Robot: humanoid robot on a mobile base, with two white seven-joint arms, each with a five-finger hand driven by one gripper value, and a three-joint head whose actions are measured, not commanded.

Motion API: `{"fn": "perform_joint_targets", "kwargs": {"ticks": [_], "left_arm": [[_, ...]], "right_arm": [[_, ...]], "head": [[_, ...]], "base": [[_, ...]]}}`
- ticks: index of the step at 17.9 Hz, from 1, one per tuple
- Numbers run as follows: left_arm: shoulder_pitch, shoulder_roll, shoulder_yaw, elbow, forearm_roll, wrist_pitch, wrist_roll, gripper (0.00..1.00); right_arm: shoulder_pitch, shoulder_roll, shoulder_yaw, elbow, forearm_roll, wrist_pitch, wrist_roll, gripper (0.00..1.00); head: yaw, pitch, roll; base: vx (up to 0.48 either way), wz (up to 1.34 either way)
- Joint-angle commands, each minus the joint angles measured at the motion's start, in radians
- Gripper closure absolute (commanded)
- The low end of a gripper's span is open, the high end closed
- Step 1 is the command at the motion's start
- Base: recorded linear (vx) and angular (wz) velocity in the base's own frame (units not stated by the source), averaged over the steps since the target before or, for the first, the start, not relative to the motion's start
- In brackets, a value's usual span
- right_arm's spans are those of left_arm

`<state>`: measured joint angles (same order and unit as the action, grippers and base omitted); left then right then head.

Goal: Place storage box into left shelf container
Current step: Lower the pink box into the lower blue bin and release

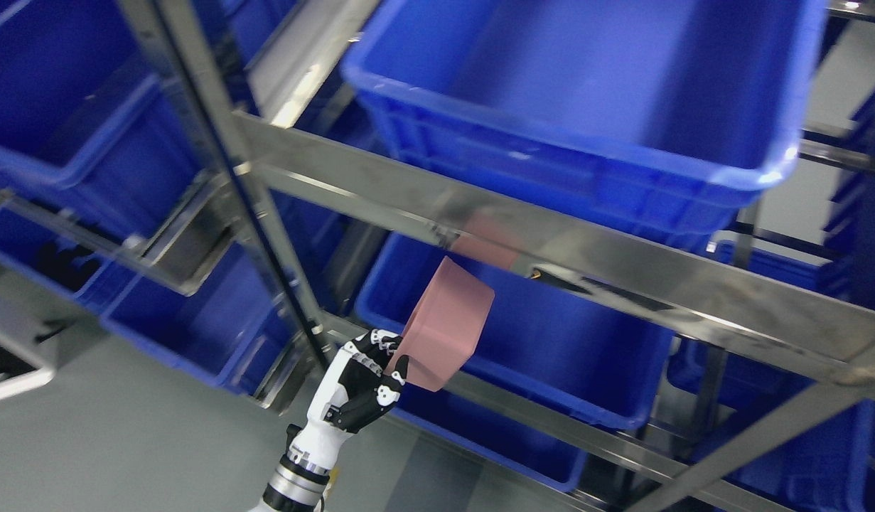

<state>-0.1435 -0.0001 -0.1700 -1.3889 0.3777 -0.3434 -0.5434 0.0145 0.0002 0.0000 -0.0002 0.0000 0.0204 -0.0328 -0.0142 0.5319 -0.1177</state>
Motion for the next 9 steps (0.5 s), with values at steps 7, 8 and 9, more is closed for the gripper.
{"fn": "perform_joint_targets", "kwargs": {"ticks": [7, 8, 9], "left_arm": [[-0.534, 0.018, 0.076, 0.514, -0.662, 0.046, -0.18, 0.95], [-0.56, 0.018, 0.069, 0.574, -0.737, 0.025, -0.191, 0.94], [-0.567, 0.018, 0.064, 0.606, -0.788, -0.003, -0.193, 0.93]], "right_arm": [[-0.015, -0.018, -0.005, -0.017, 0.0, 0.001, -0.012, 0.0], [-0.015, -0.018, -0.005, -0.017, 0.0, 0.001, -0.012, 0.0], [-0.015, -0.018, -0.005, -0.017, 0.0, 0.001, -0.012, 0.0]], "head": [[0.0, 0.0, 0.0], [0.0, 0.0, 0.0], [0.0, 0.0, 0.0]], "base": [[0.079, -0.47], [0.065, -0.28], [0.038, -0.23]]}}
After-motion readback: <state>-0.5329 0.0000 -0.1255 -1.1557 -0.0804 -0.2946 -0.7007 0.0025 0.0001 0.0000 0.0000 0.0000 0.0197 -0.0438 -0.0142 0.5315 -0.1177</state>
